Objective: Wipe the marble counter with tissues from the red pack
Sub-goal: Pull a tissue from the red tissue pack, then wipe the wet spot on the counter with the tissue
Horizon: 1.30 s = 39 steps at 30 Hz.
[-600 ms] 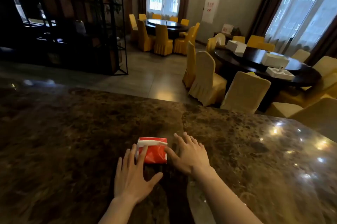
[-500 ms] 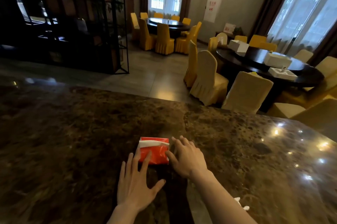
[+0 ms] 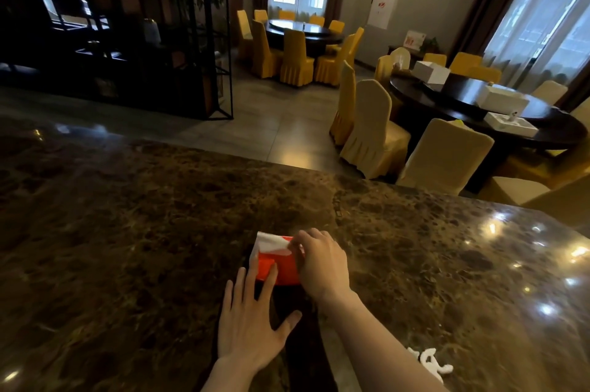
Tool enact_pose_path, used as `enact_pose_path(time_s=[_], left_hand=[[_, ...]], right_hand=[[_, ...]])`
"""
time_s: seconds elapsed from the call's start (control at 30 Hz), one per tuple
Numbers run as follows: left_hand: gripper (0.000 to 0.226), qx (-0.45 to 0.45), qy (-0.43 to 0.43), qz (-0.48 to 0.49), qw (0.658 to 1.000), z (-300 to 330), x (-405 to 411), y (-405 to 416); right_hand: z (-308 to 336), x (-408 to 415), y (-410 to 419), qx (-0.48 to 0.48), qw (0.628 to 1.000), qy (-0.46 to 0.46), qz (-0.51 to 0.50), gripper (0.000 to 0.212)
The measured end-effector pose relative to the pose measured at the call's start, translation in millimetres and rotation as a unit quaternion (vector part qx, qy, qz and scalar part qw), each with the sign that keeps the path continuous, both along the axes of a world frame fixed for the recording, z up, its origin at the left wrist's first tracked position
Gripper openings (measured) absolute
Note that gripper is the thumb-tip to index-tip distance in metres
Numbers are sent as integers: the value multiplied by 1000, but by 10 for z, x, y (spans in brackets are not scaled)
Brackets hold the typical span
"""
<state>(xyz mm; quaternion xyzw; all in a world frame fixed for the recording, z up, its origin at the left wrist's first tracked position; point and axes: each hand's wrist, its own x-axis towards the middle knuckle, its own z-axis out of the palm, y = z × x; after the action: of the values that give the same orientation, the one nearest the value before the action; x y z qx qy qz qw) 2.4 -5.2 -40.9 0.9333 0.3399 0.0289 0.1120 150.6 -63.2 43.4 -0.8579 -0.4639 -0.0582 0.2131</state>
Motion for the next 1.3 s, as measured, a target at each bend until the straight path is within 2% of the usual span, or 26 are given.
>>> enact_pose_path(time_s=[0.1,0.3,0.47,0.6,0.67,0.8,0.9,1.0,1.07,1.13,1.23,1.3], left_hand=[[107,4,-6,1,1000,1,3,-13],[108,6,10,6,1000,16,26,-18],[107,-7,9,7,1000,41,2,-8],[104,-11,-2,9,1000,53,-18,14],[104,-10,-16,13,1000,70,-11,-15],[106,31,-73,9,997,191,66,-206],[97,48,-121,-50,990,264,212,-418],[88,30,-106,-128,986,261,377,-668],[87,7,-94,-153,984,200,431,-813],[89,-8,-59,-149,987,122,435,-892],[84,-10,-12,-124,992,24,425,-913],[80,-8,0,-118,993,4,438,-904]], right_hand=[[114,41,13,70,997,-9,-18,5],[406,128,42,175,982,53,-53,4],[690,216,22,289,941,138,-108,1],[860,430,-290,334,913,186,-143,11],[833,566,-620,337,899,222,-171,15],[608,817,-1436,307,876,269,-258,7],[412,879,-1985,277,872,236,-328,8],[290,848,-2380,262,874,161,-376,11],[240,765,-2552,253,890,87,-370,11],[161,616,-2635,227,914,54,-333,17],[-55,292,-2671,159,951,83,-251,25],[-227,98,-2659,122,962,125,-209,16]])
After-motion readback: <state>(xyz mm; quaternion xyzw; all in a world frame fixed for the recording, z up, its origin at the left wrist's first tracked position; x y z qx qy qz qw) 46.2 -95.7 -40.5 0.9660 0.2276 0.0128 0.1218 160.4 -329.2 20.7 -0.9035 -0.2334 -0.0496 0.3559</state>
